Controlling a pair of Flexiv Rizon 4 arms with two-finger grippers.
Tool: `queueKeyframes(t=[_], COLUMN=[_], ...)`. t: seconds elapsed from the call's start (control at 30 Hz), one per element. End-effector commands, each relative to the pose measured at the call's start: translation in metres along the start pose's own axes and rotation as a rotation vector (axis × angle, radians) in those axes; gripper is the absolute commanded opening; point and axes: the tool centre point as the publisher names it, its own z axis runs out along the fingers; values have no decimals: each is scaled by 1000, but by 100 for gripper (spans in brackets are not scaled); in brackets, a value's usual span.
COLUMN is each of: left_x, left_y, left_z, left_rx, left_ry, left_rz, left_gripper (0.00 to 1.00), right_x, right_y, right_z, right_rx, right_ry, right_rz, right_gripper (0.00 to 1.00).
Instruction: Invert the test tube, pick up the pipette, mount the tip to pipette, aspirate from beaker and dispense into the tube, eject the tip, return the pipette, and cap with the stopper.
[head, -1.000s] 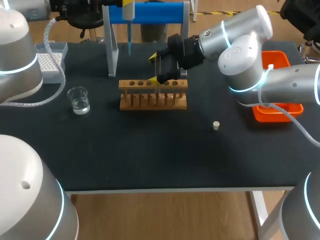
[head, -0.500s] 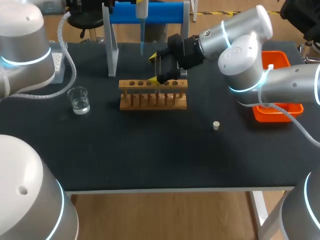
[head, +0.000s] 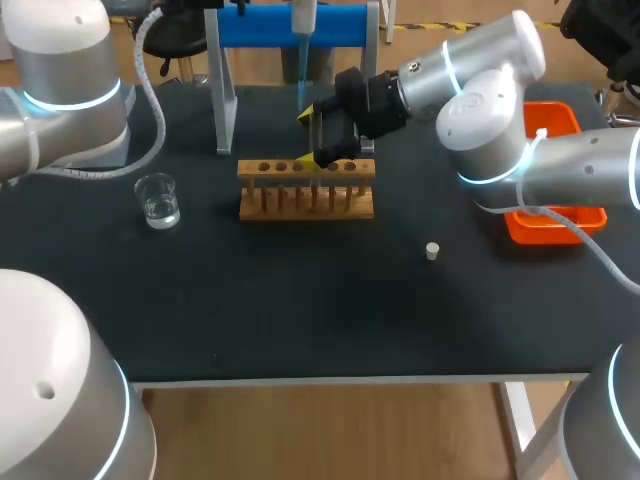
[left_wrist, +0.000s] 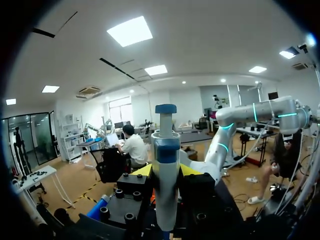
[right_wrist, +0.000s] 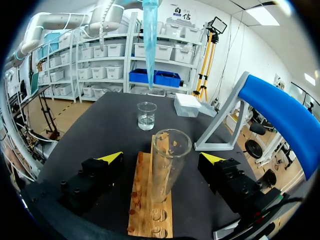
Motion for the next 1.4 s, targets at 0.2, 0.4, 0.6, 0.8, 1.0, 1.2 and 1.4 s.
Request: queueKeyframes(t=[0.2, 0.4, 0.6, 0.8, 1.0, 1.2, 1.4], left_x=[-10, -12, -12, -12, -12, -12, -12], left_y=[-1, 0, -1, -1, -1, -1, -1], left_z=[12, 16, 16, 16, 16, 16, 16], left_rx=[0, 8, 12, 12, 12, 12, 12], left_ry=[32, 44, 47, 47, 47, 47, 47], left_rz=[1, 2, 3, 3, 3, 3, 3], left_gripper=[0, 0, 0, 0, 0, 0, 0], right_x=[0, 0, 0, 0, 0, 0, 0], right_y=[0, 0, 0, 0, 0, 0, 0], right_z=[-1, -1, -1, -1, -1, -1, -1], right_rx=[2, 2, 2, 2, 2, 2, 2], right_ry=[2, 2, 2, 2, 2, 2, 2], right_rz=[0, 0, 0, 0, 0, 0, 0], right_gripper=[100, 100, 100, 100, 100, 100, 100])
